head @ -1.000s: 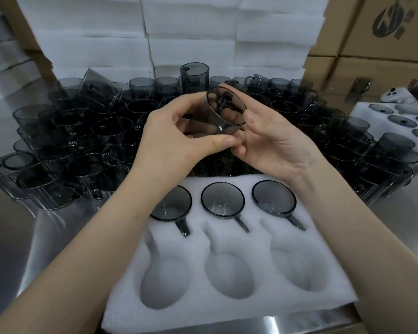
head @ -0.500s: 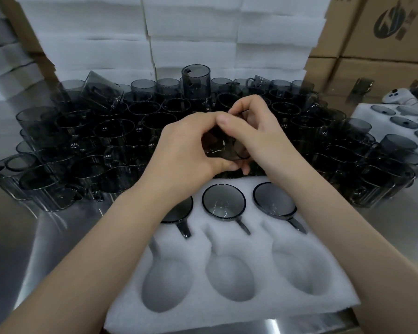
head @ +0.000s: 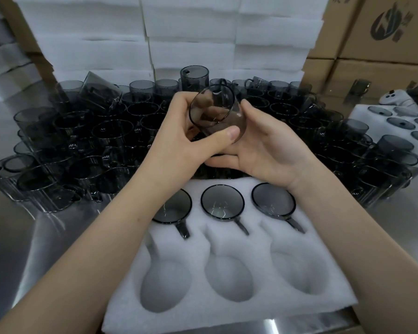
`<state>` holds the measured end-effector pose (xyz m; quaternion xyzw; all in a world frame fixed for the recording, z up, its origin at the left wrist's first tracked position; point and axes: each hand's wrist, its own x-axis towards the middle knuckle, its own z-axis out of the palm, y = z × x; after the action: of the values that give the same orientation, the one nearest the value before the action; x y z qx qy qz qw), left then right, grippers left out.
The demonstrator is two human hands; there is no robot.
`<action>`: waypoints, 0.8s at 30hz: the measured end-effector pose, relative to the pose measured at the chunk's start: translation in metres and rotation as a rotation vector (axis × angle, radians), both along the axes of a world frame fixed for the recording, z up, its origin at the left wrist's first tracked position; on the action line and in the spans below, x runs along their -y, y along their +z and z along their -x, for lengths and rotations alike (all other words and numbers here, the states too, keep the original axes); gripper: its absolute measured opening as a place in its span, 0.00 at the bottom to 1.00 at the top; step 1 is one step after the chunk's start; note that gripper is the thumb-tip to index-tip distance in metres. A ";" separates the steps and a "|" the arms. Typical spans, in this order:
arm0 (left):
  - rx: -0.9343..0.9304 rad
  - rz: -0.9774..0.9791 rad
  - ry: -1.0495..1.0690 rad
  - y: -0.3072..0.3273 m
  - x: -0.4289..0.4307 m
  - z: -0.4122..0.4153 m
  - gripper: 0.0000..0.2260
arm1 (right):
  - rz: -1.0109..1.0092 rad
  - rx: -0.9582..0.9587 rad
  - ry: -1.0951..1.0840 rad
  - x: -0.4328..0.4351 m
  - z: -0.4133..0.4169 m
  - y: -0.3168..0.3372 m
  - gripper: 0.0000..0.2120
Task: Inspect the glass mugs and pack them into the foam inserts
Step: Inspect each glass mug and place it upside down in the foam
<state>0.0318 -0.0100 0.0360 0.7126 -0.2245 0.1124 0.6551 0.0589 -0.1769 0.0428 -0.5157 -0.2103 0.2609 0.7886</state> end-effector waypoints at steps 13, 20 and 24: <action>0.125 -0.293 0.262 -0.002 -0.001 -0.001 0.30 | 0.262 0.344 -0.386 -0.004 0.001 -0.006 0.20; 0.151 -0.267 0.144 0.000 -0.003 0.000 0.30 | 0.278 0.359 -0.446 -0.005 0.002 -0.007 0.07; 0.172 -0.298 0.112 -0.001 -0.002 0.000 0.30 | 0.234 0.343 -0.496 -0.006 0.001 -0.005 0.10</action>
<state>0.0319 -0.0078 0.0348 0.8009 -0.2537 0.1748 0.5135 0.0582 -0.1710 0.0375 -0.6746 -0.1766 -0.0076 0.7167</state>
